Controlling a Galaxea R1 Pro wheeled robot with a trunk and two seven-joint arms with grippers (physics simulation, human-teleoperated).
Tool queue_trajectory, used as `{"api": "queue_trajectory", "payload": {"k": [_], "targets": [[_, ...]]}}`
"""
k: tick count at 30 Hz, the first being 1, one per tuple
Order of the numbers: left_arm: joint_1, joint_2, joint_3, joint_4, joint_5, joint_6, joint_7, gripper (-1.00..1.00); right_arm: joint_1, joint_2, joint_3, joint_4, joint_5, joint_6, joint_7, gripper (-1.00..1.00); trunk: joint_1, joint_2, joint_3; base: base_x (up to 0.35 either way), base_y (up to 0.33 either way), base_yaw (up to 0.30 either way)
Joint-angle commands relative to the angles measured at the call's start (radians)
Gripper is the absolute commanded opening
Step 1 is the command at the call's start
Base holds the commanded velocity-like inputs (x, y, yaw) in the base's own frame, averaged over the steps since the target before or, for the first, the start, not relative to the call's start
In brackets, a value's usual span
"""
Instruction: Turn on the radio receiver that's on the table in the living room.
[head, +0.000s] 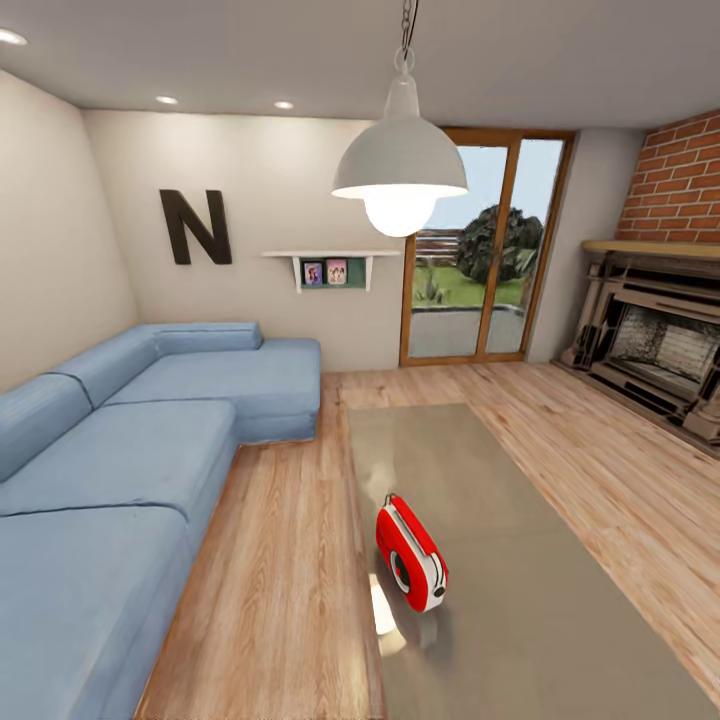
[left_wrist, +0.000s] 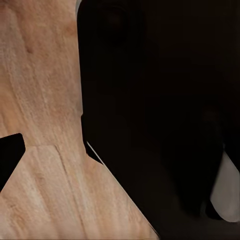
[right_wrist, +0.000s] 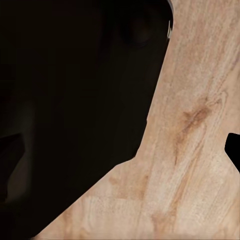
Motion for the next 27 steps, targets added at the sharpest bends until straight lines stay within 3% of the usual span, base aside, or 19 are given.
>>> {"api": "queue_trajectory", "payload": {"k": [1,27], "targets": [[0.000,0.000,0.000,0.000,0.000,0.000,0.000,1.00,0.000,0.000,0.000,0.000,0.000,0.000,0.000,1.00,-0.004,0.007,0.002,0.000,0.000,0.000],[0.000,0.000,0.000,0.000,0.000,0.000,0.000,1.00,0.000,0.000,0.005,0.000,0.004,0.000,-0.001,1.00,-0.104,0.189,0.041,0.000,0.000,0.000]]}}
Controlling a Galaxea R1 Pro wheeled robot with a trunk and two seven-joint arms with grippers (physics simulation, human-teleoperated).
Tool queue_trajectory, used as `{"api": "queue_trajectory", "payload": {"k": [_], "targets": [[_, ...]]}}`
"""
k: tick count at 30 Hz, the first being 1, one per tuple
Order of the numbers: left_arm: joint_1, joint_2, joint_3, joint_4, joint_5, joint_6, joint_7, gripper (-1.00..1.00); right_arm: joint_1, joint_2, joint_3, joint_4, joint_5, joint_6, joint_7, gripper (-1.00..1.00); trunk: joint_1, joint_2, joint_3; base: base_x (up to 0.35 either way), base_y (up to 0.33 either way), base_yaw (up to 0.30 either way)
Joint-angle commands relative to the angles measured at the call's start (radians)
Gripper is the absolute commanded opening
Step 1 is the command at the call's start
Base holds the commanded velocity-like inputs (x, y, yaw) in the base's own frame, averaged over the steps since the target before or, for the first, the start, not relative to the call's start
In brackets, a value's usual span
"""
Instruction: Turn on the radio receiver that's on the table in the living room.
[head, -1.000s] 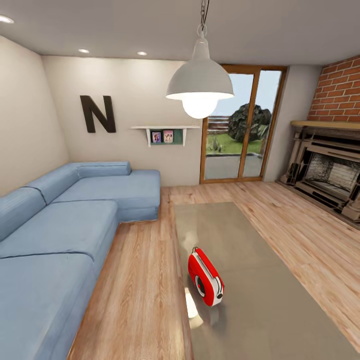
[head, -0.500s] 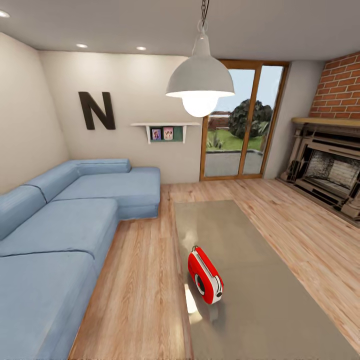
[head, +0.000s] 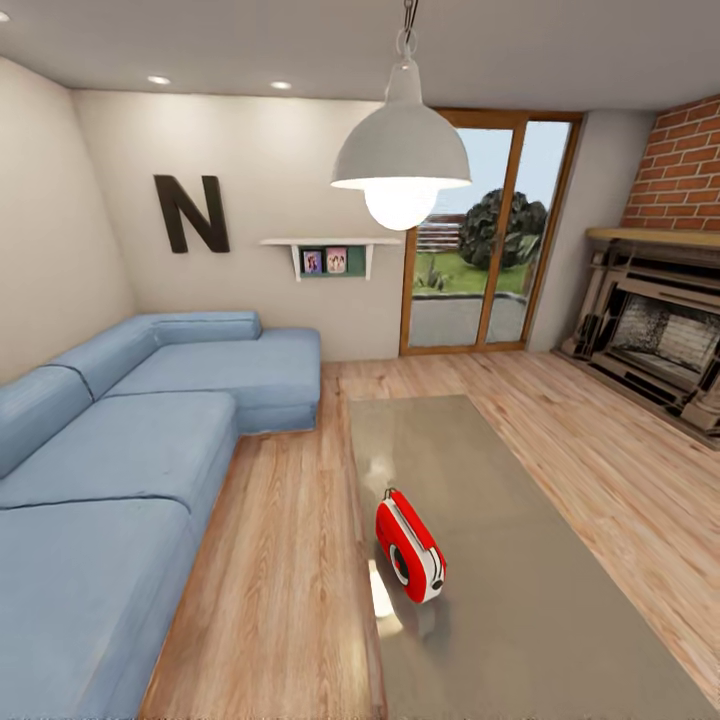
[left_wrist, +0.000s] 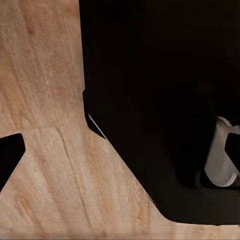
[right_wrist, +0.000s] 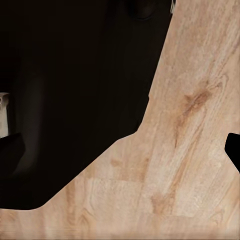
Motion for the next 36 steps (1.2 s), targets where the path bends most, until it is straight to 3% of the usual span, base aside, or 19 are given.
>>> {"api": "queue_trajectory", "payload": {"k": [1,30,36], "targets": [[0.000,0.000,0.000,0.000,0.000,0.000,0.000,1.00,0.000,0.000,0.000,0.000,0.000,0.000,0.000,1.00,-0.004,0.007,0.002,0.000,0.000,0.000],[0.000,0.000,0.000,0.000,0.000,0.000,0.000,1.00,0.000,0.000,0.000,0.000,-0.003,0.000,0.000,1.00,-0.115,0.210,0.045,0.000,0.000,0.000],[0.000,0.000,0.001,0.000,0.000,0.000,0.000,1.00,0.000,0.000,0.000,0.000,-0.003,0.000,0.000,1.00,-0.115,0.210,0.036,0.000,0.000,0.000]]}}
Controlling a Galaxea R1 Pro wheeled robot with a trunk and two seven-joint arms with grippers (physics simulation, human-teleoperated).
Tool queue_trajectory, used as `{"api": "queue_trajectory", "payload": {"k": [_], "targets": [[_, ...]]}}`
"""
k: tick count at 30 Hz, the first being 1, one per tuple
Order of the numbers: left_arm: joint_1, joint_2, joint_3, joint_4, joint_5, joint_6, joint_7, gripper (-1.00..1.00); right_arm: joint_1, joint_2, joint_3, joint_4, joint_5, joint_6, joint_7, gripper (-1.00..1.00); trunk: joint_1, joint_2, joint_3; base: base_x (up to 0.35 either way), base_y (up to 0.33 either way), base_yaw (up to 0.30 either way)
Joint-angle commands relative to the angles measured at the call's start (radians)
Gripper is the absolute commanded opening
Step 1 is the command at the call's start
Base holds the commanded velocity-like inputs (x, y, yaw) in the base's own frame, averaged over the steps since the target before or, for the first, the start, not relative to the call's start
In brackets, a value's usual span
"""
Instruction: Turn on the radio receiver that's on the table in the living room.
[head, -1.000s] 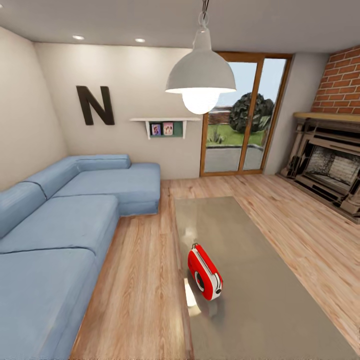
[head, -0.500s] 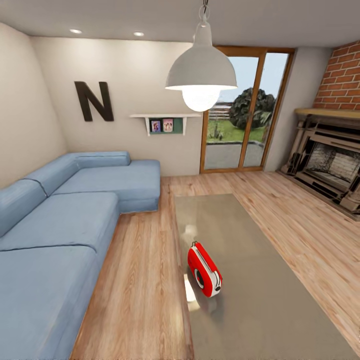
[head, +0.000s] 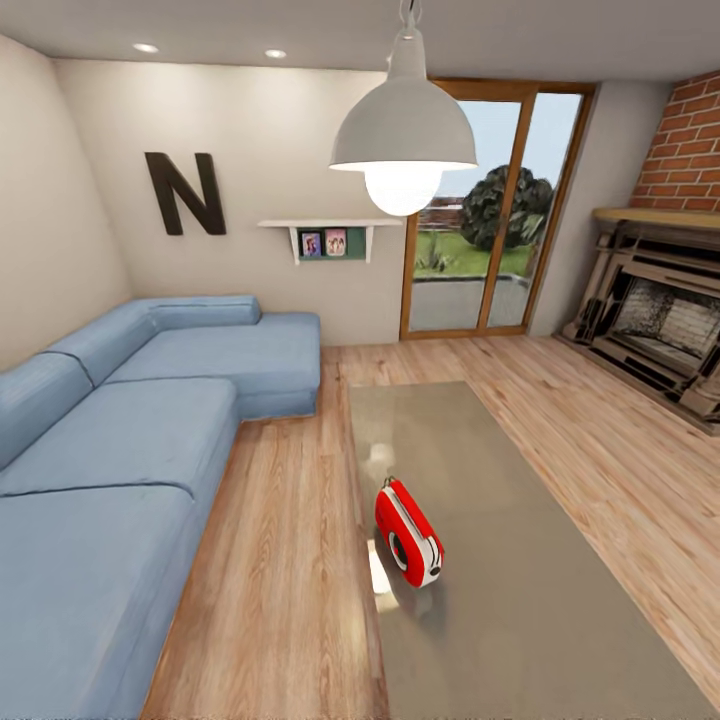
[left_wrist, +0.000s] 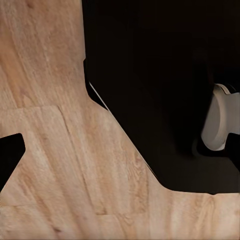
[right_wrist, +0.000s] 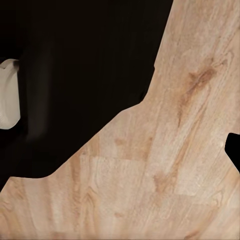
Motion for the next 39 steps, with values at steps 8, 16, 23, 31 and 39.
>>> {"api": "queue_trajectory", "payload": {"k": [8,16,23,31,39], "targets": [[0.000,0.000,-0.001,0.000,0.000,0.000,0.000,1.00,0.000,0.000,0.000,0.000,0.000,-0.001,0.000,1.00,0.000,0.000,-0.013,0.000,0.000,0.000],[0.000,0.000,0.000,0.000,0.000,0.000,0.000,1.00,0.000,0.000,0.000,0.000,0.000,-0.001,0.000,1.00,0.000,0.000,-0.026,0.000,0.000,0.000],[0.000,0.000,-0.001,0.000,0.000,0.000,0.000,1.00,0.000,0.000,0.000,0.000,-0.001,-0.002,0.000,1.00,0.000,0.000,-0.037,0.000,0.000,0.000],[0.000,0.000,-0.001,0.000,0.000,0.000,0.000,1.00,0.000,0.000,0.000,0.000,-0.004,-0.001,0.000,1.00,0.000,0.000,-0.050,0.000,0.000,0.000],[0.000,0.000,-0.001,0.000,0.000,0.000,0.000,1.00,0.000,0.000,0.000,0.000,-0.004,-0.002,0.000,1.00,0.000,0.000,-0.063,0.000,0.000,0.000]]}}
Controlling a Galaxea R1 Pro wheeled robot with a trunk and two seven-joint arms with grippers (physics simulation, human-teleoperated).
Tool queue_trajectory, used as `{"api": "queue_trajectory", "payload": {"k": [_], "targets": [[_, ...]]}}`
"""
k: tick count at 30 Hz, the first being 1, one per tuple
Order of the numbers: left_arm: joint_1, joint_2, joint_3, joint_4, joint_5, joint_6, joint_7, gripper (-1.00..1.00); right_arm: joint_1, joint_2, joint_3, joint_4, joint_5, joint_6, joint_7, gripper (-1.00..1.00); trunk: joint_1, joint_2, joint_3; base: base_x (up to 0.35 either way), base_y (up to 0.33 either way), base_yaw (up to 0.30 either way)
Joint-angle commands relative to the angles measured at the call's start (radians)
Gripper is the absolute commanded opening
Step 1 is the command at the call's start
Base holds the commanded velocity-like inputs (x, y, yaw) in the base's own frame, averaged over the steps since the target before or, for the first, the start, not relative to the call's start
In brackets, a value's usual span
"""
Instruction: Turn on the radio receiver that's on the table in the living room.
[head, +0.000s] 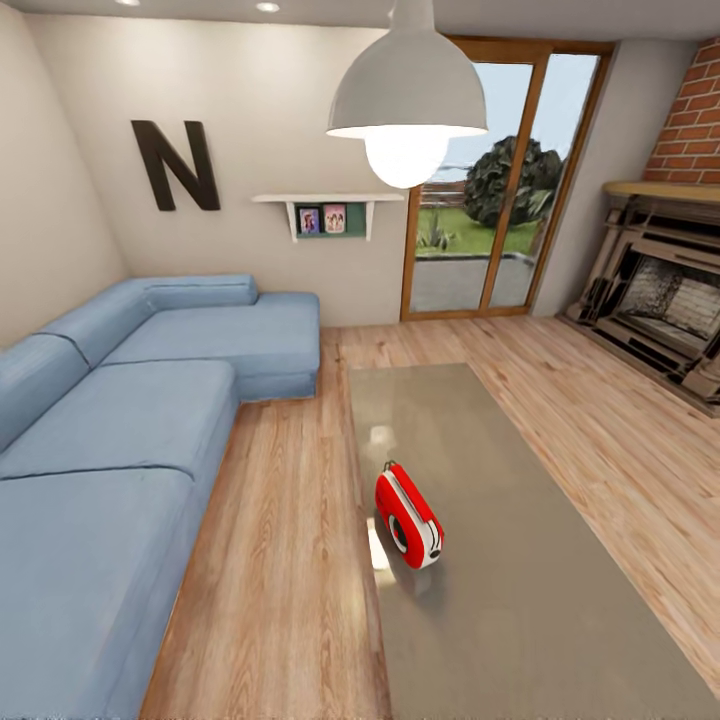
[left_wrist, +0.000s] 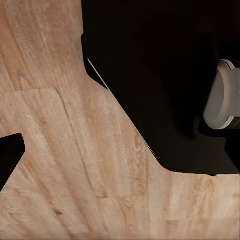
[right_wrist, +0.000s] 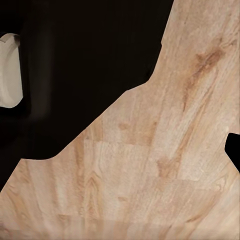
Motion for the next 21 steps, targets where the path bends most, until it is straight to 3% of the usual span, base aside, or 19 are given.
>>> {"api": "queue_trajectory", "payload": {"k": [1,21], "targets": [[0.000,0.000,0.000,0.000,0.000,0.000,0.000,1.00,0.000,0.000,0.000,0.000,0.000,0.000,0.000,1.00,0.000,0.000,-0.002,0.000,0.000,0.000],[0.000,0.000,0.000,0.000,-0.003,0.000,0.000,1.00,0.000,0.000,0.000,0.000,0.000,0.000,0.000,1.00,0.000,0.000,-0.034,0.000,0.000,0.000]]}}
